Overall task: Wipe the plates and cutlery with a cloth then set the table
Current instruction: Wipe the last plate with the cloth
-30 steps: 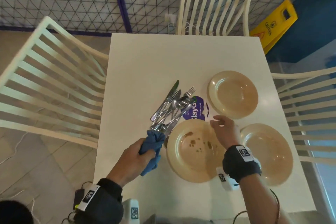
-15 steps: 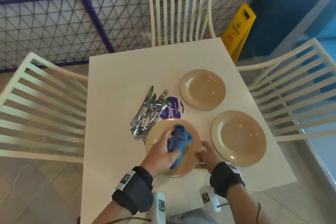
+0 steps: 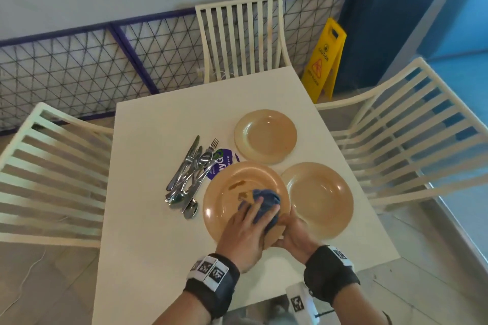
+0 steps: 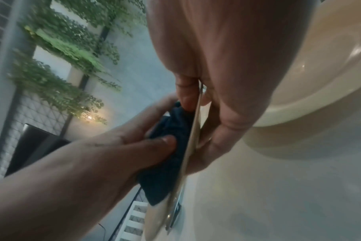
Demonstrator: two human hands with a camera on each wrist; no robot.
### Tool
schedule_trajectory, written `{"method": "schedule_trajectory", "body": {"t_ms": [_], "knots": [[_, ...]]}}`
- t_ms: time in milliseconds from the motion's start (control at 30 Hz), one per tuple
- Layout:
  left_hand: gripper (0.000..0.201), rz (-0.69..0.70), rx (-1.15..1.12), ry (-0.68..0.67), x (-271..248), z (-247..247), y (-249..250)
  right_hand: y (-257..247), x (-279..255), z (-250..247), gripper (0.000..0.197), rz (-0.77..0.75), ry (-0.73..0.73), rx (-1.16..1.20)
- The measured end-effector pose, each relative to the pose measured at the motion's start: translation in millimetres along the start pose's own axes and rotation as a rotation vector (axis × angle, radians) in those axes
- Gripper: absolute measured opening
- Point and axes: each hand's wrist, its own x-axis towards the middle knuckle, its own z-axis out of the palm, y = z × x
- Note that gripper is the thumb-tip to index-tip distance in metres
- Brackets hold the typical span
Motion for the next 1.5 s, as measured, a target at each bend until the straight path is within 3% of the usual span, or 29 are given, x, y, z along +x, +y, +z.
{"method": "schedule_trajectory", "body": {"t_ms": [100,200,333,400,500,633,767,867,967,1067,1133,1267,1367,1433,1500], "knots": [[0.058,0.029,0.091,0.027,-12,4,12,-11,-10,-14,0.052,-0.037,-0.049,0.014],[0.049,0.047,0.221,0.093,-33,3,-7,-26,-24,-33,0.053,-0.038,-0.112,0.016],[0.058,-0.081,0.248,0.135,-23,-11,-41,-35,-36,-41,0.057,-0.023,-0.207,-0.053],[0.061,-0.100,0.191,0.226,-4,-20,-24,-38,-39,-40,0.056,-0.023,-0.234,-0.087],[0.069,-0.127,0.017,0.202,18,-29,29,-48,-42,-36,0.053,-0.068,-0.248,-0.133],[0.064,0.030,-0.004,0.204,10,-10,80,-72,-45,-49,0.047,-0.147,-0.214,-0.171],[0.055,0.140,0.215,0.251,-27,-2,57,-77,-54,-67,0.047,-0.146,-0.186,-0.134],[0.059,-0.040,0.307,0.268,-33,-16,16,-68,-61,-70,0.044,-0.123,-0.210,-0.117],[0.073,-0.149,0.110,0.318,-3,-30,15,-58,-64,-60,0.053,-0.074,-0.254,-0.112],[0.062,-0.096,-0.089,0.386,23,-39,61,-63,-66,-46,0.042,-0.118,-0.260,-0.141],[0.064,-0.001,-0.135,0.300,19,-33,92,-76,-69,-47,0.043,-0.184,-0.256,-0.161],[0.066,0.132,0.064,0.271,-18,-5,93,-95,-77,-61,0.035,-0.235,-0.215,-0.195],[0.063,-0.013,0.231,0.362,-26,-13,57,-88,-85,-65,0.036,-0.235,-0.215,-0.198],[0.066,-0.160,0.174,0.441,-15,-26,41,-80,-87,-61,0.035,-0.230,-0.245,-0.212],[0.066,-0.171,0.092,0.507,0,-37,49,-75,-88,-53,0.035,-0.236,-0.267,-0.215]]}}
